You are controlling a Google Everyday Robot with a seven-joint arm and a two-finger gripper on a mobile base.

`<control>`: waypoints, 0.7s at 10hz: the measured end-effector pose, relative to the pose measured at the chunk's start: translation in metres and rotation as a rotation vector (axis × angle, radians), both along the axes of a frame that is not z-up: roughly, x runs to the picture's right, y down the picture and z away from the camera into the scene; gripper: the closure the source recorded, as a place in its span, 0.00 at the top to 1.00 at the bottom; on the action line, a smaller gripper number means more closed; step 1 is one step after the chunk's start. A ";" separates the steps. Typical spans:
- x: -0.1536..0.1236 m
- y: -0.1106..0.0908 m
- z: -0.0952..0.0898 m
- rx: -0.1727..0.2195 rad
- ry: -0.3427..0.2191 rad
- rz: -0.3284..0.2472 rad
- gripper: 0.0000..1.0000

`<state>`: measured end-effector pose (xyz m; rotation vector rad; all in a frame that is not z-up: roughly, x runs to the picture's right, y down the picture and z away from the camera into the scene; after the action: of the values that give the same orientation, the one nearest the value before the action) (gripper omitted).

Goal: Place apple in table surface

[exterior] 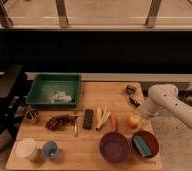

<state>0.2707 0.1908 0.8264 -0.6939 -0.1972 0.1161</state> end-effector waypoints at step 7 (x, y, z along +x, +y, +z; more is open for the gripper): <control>-0.017 -0.015 -0.006 -0.010 -0.070 0.030 0.11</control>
<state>0.2535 0.1763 0.8200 -0.7053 -0.2739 0.1221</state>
